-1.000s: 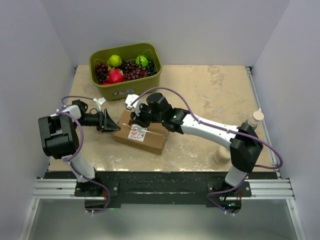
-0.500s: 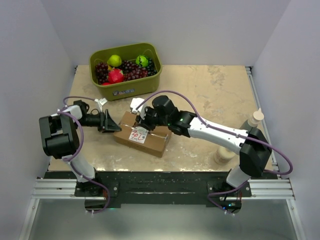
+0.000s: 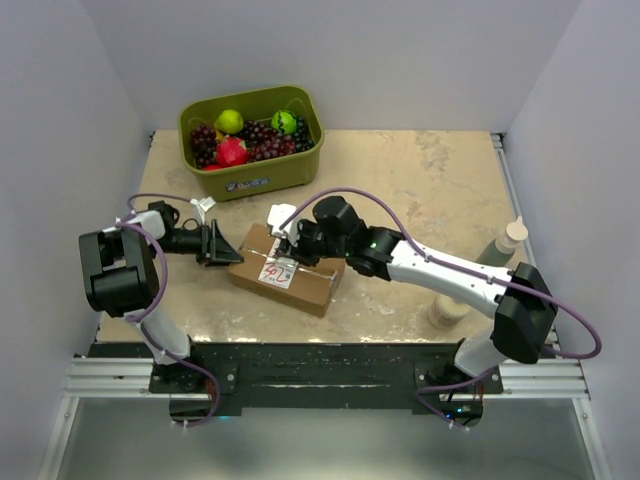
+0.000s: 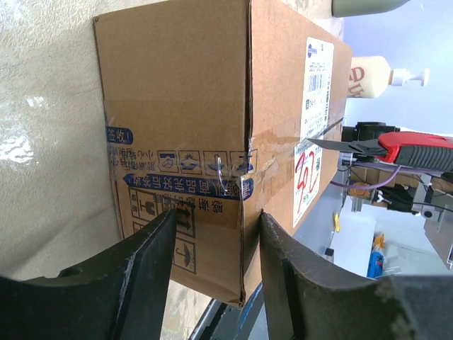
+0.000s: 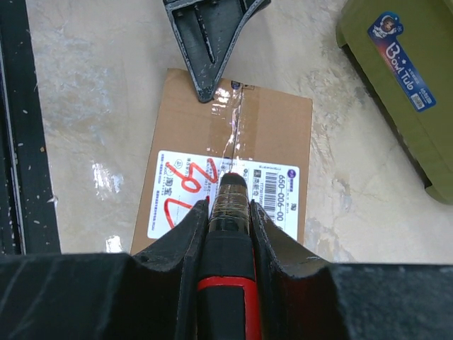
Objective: Unpack the express box
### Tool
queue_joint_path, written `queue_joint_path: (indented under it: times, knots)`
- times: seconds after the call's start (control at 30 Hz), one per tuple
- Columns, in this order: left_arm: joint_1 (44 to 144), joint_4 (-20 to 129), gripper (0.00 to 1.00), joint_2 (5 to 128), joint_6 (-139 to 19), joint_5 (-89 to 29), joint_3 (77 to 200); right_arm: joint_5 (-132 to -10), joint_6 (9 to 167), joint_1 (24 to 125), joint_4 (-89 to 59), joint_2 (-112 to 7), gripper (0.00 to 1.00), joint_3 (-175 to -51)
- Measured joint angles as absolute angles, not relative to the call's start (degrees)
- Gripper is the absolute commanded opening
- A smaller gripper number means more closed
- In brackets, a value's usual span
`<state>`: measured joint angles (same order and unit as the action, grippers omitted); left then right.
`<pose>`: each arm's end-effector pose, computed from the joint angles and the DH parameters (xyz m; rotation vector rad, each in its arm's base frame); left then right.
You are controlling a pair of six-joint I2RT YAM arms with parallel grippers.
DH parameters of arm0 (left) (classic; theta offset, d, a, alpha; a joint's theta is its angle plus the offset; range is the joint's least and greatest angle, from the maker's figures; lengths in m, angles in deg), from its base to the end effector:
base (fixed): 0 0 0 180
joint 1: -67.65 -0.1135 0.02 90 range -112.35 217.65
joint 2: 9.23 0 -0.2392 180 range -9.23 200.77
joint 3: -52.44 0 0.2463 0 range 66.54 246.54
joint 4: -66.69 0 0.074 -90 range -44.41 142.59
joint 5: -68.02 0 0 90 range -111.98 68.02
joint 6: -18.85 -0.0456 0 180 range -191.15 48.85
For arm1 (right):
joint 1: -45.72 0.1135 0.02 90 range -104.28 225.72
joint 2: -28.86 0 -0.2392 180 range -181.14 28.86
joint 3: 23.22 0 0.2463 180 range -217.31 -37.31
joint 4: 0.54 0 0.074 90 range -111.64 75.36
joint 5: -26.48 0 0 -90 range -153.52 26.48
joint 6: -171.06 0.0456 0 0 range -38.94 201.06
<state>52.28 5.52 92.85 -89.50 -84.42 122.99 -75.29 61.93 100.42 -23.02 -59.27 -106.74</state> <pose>0.2764 0.0340 0.1236 0.0291 2.4827 -1.4570 0.2024 0.3019 0.2787 -1.3553 1.5855 0.5933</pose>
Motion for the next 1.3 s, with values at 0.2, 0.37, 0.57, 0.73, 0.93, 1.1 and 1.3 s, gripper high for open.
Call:
queue_joint_path:
  times: [0.2, 0.37, 0.57, 0.73, 0.93, 1.1, 1.3]
  knots:
    - [52.3, 5.34, 0.27, 93.09, -89.17, -84.61, 122.99, -75.09, 60.5, 100.27, -25.93, -56.13, 0.0, -104.36]
    - [52.34, 5.1, 0.27, 93.18, -88.69, -84.61, 122.99, -75.05, 59.72, 100.29, -26.06, -55.45, 0.0, -103.71]
    - [52.43, 4.4, 0.26, 93.2, -88.19, -84.61, 122.88, -75.16, 58.41, 100.38, -27.24, -53.92, 0.0, -102.87]
    - [52.76, 3.66, 0.27, 93.2, -88.08, -84.68, 122.79, -76.16, 58.01, 100.38, -28.64, -52.37, 0.0, -102.07]
    - [52.76, 3.92, 0.66, 91.97, -89.83, -86.49, 122.57, -76.84, 58.49, 99.98, -29.39, -52.96, 0.0, -102.48]
    - [52.23, 5.95, 0.79, 83.28, -98.92, -81.92, 125.46, -76.97, 57.68, 99.39, -32.38, -55.49, 0.0, -105.87]
    - [53.0, 11.51, 0.8, 78.58, -103.27, -80.37, 137.96, -76.95, 55.37, 99.33, -35.96, -57.77, 0.0, -109.61]
